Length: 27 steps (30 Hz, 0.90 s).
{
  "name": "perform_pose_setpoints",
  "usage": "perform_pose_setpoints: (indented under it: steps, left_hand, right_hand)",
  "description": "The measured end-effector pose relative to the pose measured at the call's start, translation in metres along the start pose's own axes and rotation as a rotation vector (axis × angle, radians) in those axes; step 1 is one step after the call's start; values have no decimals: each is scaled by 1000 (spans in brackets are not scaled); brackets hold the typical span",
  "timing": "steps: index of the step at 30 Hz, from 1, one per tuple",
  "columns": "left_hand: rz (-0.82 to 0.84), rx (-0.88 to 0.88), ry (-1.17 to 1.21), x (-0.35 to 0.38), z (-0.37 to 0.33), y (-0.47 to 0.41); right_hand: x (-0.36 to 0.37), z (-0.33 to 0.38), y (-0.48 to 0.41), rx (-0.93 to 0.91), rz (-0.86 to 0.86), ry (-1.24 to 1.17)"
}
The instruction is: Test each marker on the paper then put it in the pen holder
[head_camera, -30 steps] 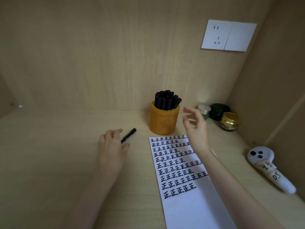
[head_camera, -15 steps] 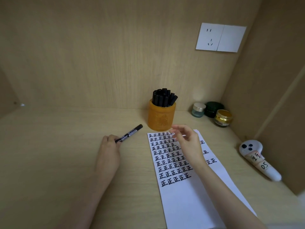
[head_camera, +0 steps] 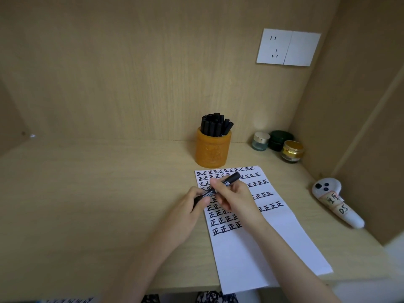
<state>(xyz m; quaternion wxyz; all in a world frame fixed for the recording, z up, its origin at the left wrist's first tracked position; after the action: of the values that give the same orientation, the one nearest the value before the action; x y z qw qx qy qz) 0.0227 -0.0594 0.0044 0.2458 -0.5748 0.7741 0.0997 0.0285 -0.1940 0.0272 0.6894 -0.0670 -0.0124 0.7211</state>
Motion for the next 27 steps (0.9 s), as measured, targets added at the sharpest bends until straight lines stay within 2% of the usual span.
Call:
perform_pose_setpoints:
  steps: [6,12,14,17,21,24,27]
  left_hand:
    - [9,36,19,8,-6,6]
    - [62,31,243,10,-11,10]
    - [82,42,236,11,-13,10]
    - [78,9,144,12,-18,10]
    - [90,-65,153,8,-13,13]
    - [81,-97,169,7,-1,17]
    - [77,-50,164,9,5,18]
  right_hand:
    - [-3,1,11,-21,40,-1]
    - [-9,1,18,-44,88,-22]
    - [-11,2,20,-57,92,-29]
    - [-20,2,20,-36,-22,-82]
    - [-49,-1,21,8,-206,-280]
    - [-74,-5,24,16,-270,-410]
    - [-92,-16,29,62,-328,-317]
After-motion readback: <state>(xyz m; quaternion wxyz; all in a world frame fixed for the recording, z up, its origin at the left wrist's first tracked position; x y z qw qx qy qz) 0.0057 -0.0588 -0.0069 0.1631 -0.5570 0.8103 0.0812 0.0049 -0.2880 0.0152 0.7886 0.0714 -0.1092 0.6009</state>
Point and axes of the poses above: each hand's wrist, its own y-axis away from the middle knuckle, its own x-axis out of the palm, z = x × y, the point moved 5 cm from there along -y, towards the middle knuckle
